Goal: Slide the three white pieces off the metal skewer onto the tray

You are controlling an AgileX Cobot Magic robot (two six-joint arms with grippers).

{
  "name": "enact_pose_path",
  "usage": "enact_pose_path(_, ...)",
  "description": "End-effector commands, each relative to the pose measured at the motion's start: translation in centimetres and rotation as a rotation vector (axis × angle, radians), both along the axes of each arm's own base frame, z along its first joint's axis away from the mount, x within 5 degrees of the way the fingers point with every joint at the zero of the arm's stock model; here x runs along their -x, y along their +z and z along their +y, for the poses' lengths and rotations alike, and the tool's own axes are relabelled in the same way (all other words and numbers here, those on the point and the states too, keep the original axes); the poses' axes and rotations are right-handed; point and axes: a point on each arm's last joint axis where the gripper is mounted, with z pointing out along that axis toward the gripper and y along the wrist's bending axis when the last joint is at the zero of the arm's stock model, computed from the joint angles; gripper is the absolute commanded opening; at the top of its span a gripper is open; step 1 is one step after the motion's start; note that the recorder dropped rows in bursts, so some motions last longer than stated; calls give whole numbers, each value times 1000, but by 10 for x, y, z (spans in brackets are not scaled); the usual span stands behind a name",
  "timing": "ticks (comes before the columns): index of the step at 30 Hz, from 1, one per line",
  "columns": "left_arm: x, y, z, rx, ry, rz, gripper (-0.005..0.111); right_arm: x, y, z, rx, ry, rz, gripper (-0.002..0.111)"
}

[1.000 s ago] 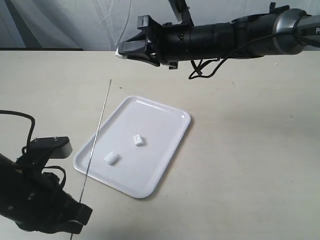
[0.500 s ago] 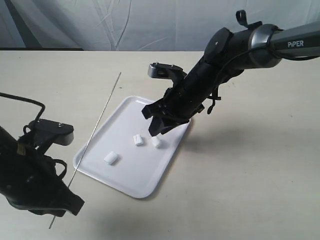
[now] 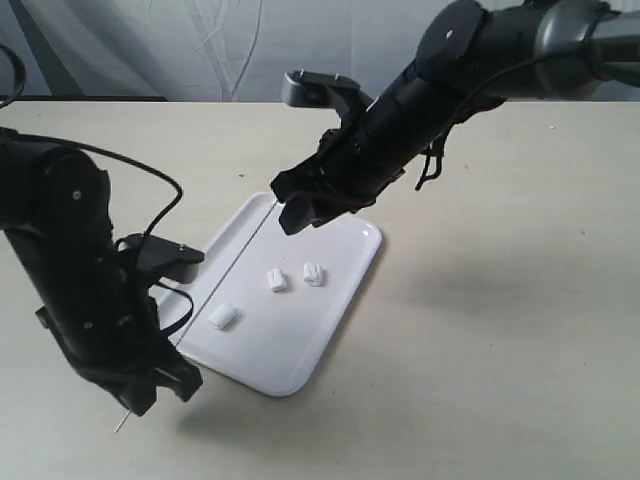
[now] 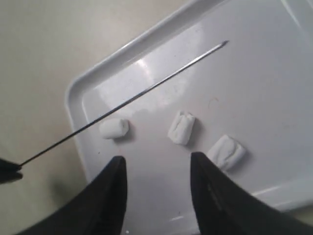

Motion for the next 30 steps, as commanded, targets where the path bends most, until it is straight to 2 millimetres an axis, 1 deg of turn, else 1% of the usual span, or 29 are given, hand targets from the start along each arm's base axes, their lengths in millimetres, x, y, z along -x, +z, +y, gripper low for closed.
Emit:
enact_pose_path(1, -19, 1, -11, -11, -28, 7, 0, 13, 34, -10, 39, 84, -65, 41)
enact_pose_path(5, -33, -9, -19, -34, -37, 44, 0, 25, 58, -16, 33, 114, -89, 41)
enact_pose_path(7, -39, -16, -22, -42, -37, 57, 0, 28, 66, -18, 26, 112, -106, 41)
enact_pose_path(10, -46, -21, -26, -44, -35, 60, 0, 32, 76, -22, 40, 113, -130, 41)
enact_pose_path(13, -48, -20, -28, -36, -33, 43, 1, 34, 81, -26, 61, 116, -146, 41)
enact_pose_path(22, -51, -20, -28, -34, -40, 11, 19, 37, 82, -27, 67, 121, -126, 41)
enact_pose_path(26, -52, -13, -17, -140, -121, 6, 24, 37, 86, -27, 58, 111, -149, 40)
enact_pose_path(28, -52, -2, -9, -224, -153, 14, 25, 36, 88, -27, 52, 99, -170, 38)
enact_pose_path(30, -49, 8, -2, -290, -144, 26, 25, 36, 91, -27, 38, 88, -183, 38)
